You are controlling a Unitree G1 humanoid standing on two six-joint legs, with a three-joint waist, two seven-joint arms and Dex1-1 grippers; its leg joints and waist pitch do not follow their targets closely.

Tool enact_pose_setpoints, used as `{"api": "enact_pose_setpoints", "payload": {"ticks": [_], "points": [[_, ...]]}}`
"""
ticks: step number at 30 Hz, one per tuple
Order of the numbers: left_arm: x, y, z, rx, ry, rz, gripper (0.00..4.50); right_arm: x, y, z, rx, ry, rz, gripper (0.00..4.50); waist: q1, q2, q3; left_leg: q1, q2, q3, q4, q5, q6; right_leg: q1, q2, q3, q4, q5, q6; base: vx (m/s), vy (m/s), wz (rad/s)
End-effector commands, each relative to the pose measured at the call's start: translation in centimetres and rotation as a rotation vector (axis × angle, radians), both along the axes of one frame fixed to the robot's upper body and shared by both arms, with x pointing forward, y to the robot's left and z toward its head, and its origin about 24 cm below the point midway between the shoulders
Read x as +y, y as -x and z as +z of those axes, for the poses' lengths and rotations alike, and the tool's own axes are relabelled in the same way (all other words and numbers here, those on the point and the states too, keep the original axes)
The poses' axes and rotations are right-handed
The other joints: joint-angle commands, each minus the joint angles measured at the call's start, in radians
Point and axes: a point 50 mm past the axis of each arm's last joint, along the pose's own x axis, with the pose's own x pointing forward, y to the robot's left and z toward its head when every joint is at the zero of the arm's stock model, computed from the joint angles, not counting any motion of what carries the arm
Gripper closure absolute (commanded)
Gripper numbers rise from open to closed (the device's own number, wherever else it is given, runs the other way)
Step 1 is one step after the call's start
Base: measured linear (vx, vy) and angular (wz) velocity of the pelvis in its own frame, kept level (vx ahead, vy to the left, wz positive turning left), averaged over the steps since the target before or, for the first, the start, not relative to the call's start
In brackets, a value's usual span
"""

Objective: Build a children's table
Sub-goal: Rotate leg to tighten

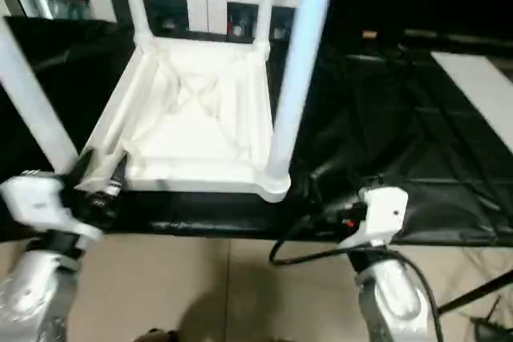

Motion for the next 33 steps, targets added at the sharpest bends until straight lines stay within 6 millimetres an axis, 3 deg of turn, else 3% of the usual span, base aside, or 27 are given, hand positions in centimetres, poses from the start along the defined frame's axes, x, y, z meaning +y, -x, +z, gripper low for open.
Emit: {"api": "enact_pose_setpoints", "payload": {"ticks": [1,2,6,8,9,10,11,12,13,14,15,16,17,18,19,22,23,24,25,26,27,28,29,30,31,32,33], "points": [[0.4,-0.1,0.4,-0.016,0.007,0.032,1.21,0.0,0.0,-0.2,-0.004,0.018,0.019,0.00,-0.005,0.014,-0.025,0.033,0.035,-0.023,-0.112,-0.601,-0.069,0.002,-0.037,0.020,-0.105,-0.459,-0.050,0.000,0.000,0.00],[0.6,-0.3,0.5,-0.014,-0.001,0.033,1.10,0.2,-0.1,-0.2,-0.003,0.013,0.035,0.00,-0.007,0.005,-0.023,0.039,0.035,-0.026,-0.116,-0.638,-0.074,0.005,-0.038,0.013,-0.108,-0.479,-0.045,0.000,0.000,0.00],[1.3,-1.9,1.2,0.000,-0.072,0.054,0.77,1.4,-0.7,0.4,-0.015,0.007,0.107,0.00,-0.010,0.009,-0.020,0.044,0.036,-0.028,-0.131,-0.736,-0.096,0.013,-0.031,0.000,-0.107,-0.481,-0.044,-0.027,0.010,-0.03],[1.6,-2.4,1.6,-0.017,-0.075,0.066,0.64,1.6,-0.9,0.5,-0.024,0.007,0.121,0.00,-0.007,0.014,-0.019,0.040,0.038,-0.016,-0.154,-0.785,-0.100,0.026,-0.017,-0.022,-0.097,-0.486,-0.045,-0.062,0.008,-0.03],[1.8,-2.9,1.5,0.015,-0.093,0.085,0.49,1.7,-1.1,0.6,-0.031,0.006,0.125,0.00,-0.004,0.013,-0.022,0.025,0.043,-0.010,-0.172,-0.795,-0.101,0.045,-0.011,-0.025,-0.068,-0.449,-0.051,-0.124,-0.023,0.07],[1.8,-3.6,1.8,0.021,-0.102,0.098,0.38,1.6,-1.3,0.6,-0.043,0.003,0.120,0.00,0.073,0.017,-0.034,-0.063,0.052,0.058,-0.251,-0.802,-0.103,0.114,0.022,-0.015,0.117,-0.287,-0.054,-0.124,-0.023,0.07],[1.7,-4.0,1.8,0.050,-0.101,0.106,0.38,1.5,-1.4,0.7,-0.047,0.002,0.116,0.00,0.086,0.000,-0.030,-0.051,0.048,0.097,-0.252,-0.728,-0.096,0.085,0.024,0.017,0.126,-0.339,-0.040,-0.087,-0.085,0.26],[1.7,-4.0,1.8,0.050,-0.101,0.106,0.30,1.5,-1.4,0.7,-0.047,0.002,0.116,0.00,0.070,-0.048,-0.040,0.019,0.033,0.090,-0.158,-0.584,-0.083,0.011,-0.013,0.063,0.033,-0.563,0.005,0.003,-0.063,0.16],[1.7,-4.4,2.2,0.034,-0.083,0.126,0.30,1.4,-1.6,0.7,-0.050,-0.002,0.107,0.00,0.046,-0.070,-0.019,0.123,-0.026,-0.011,0.129,-0.152,-0.018,-0.147,-0.120,0.134,-0.199,-1.104,0.036,-0.060,-0.136,0.31],[1.6,-4.7,2.5,0.031,-0.069,0.150,0.06,1.3,-1.8,0.7,-0.052,-0.003,0.096,0.00,0.042,-0.043,-0.017,0.041,-0.046,-0.071,0.116,-0.036,0.013,-0.037,-0.135,0.154,-0.167,-1.037,-0.052,-0.055,-0.050,0.06],[1.6,-4.7,2.6,0.027,-0.062,0.158,0.06,1.3,-1.9,0.6,-0.054,-0.002,0.091,0.00,0.044,-0.047,-0.022,0.040,-0.028,-0.072,0.085,-0.086,-0.011,-0.008,-0.131,0.121,-0.133,-0.928,-0.073,-0.113,-0.044,0.23],[1.6,-4.7,2.6,0.032,-0.064,0.160,0.06,1.3,-1.9,0.6,-0.054,-0.004,0.088,0.00,0.051,-0.014,-0.034,0.092,0.010,-0.059,-0.003,-0.297,-0.083,-0.025,-0.041,0.059,-0.063,-0.531,-0.123,-0.051,0.029,0.08],[1.5,-4.7,2.6,0.041,-0.068,0.164,0.06,1.2,-1.9,0.7,-0.058,-0.008,0.078,0.00,0.037,0.023,-0.036,0.088,0.043,-0.071,-0.084,-0.611,-0.102,-0.024,0.023,0.034,-0.022,-0.213,-0.120,-0.132,0.020,0.20],[1.5,-4.6,2.6,0.040,-0.067,0.162,0.06,1.2,-1.9,0.7,-0.061,-0.009,0.069,0.00,0.027,0.032,-0.033,0.077,0.047,-0.075,-0.105,-0.700,-0.088,-0.004,0.020,0.023,-0.017,-0.152,-0.121,-0.118,0.044,0.01],[1.3,-4.6,2.6,0.042,-0.069,0.152,0.06,1.2,-1.9,0.8,-0.064,-0.017,0.064,0.00,0.024,0.029,-0.028,0.070,0.044,-0.069,-0.129,-0.813,-0.037,0.022,0.004,0.008,-0.036,-0.207,-0.104,-0.118,0.044,0.01],[0.6,-4.9,2.7,0.042,-0.057,0.081,0.06,1.0,-1.9,0.7,-0.064,-0.022,0.047,0.00,0.023,0.037,-0.014,0.054,0.039,-0.045,-0.163,-0.889,-0.041,0.039,0.010,-0.020,-0.049,-0.379,-0.066,-0.086,0.008,-0.02],[0.3,-5.2,2.9,0.038,-0.030,0.040,0.06,1.0,-1.9,0.7,-0.062,-0.023,0.040,0.00,0.063,0.066,-0.021,-0.020,0.060,-0.017,-0.222,-0.933,-0.032,0.110,0.020,-0.023,0.098,-0.281,-0.060,-0.126,-0.048,0.11],[0.0,-5.3,3.0,0.035,-0.011,0.015,0.06,0.9,-2.0,0.6,-0.060,-0.024,0.036,0.00,0.111,0.053,-0.016,-0.072,0.068,0.014,-0.238,-0.939,-0.010,0.131,0.026,-0.015,0.168,-0.207,-0.050,-0.084,-0.135,0.20],[-0.1,-5.5,3.0,0.043,-0.024,0.007,0.06,1.0,-1.9,0.7,-0.061,-0.022,0.036,0.00,0.139,0.003,-0.033,-0.013,0.055,0.059,-0.166,-0.709,0.021,0.075,0.010,0.083,0.147,-0.449,0.006,-0.084,-0.135,0.20],[-0.1,-5.6,3.0,0.045,-0.028,0.005,0.06,1.0,-1.9,0.7,-0.061,-0.021,0.036,0.00,0.105,-0.043,-0.040,0.086,0.027,0.036,-0.013,-0.518,-0.011,-0.029,-0.036,0.120,-0.013,-0.805,0.073,0.006,-0.194,0.21],[-0.3,-6.5,3.0,0.065,-0.036,-0.029,0.06,1.0,-2.0,0.9,-0.066,-0.020,0.027,0.00,0.082,-0.033,-0.012,0.107,-0.031,-0.028,0.153,-0.131,0.013,-0.125,-0.093,0.166,-0.180,-1.289,0.017,0.005,-0.101,0.10],[-0.3,-7.1,2.9,0.087,-0.040,-0.034,0.06,0.9,-2.0,0.9,-0.066,-0.019,0.016,0.00,0.089,-0.020,-0.014,0.075,-0.036,-0.049,0.128,-0.107,0.010,-0.054,-0.105,0.174,-0.151,-1.154,-0.030,0.005,-0.101,0.10],[-0.3,-7.2,2.9,0.092,-0.040,-0.034,0.06,0.9,-2.0,0.9,-0.066,-0.019,0.013,0.00,0.104,0.012,-0.032,0.092,-0.006,-0.058,0.016,-0.281,-0.042,-0.022,-0.062,0.120,-0.074,-0.800,-0.085,0.000,0.000,0.00],[-0.1,-7.5,2.8,0.105,-0.044,-0.022,0.06,0.8,-2.1,0.9,-0.065,-0.016,0.010,0.00,0.099,0.012,-0.038,0.093,-0.001,-0.051,-0.029,-0.360,-0.055,-0.030,-0.003,0.099,-0.034,-0.598,-0.095,-0.053,-0.027,0.17],[0.1,-7.7,2.7,0.113,-0.051,-0.001,0.06,0.8,-2.1,0.9,-0.064,-0.013,0.010,0.00,0.087,0.035,-0.058,0.094,0.017,-0.049,-0.058,-0.396,-0.033,-0.013,0.004,0.092,-0.010,-0.253,-0.131,-0.053,-0.027,0.17],[0.1,-7.9,2.9,0.108,-0.047,-0.002,0.06,0.8,-2.2,0.9,-0.063,-0.011,0.013,0.00,0.075,0.044,-0.069,0.065,0.022,-0.051,-0.070,-0.288,0.002,0.023,-0.007,0.084,-0.007,-0.054,-0.154,0.000,0.000,0.00],[-0.1,-8.0,3.2,0.095,-0.052,-0.019,0.06,1.0,-2.2,0.9,-0.063,-0.007,0.026,0.00,0.066,0.044,-0.064,0.047,0.022,-0.052,-0.076,-0.263,0.009,0.032,-0.010,0.082,-0.011,-0.033,-0.157,0.000,0.000,0.00]]}}
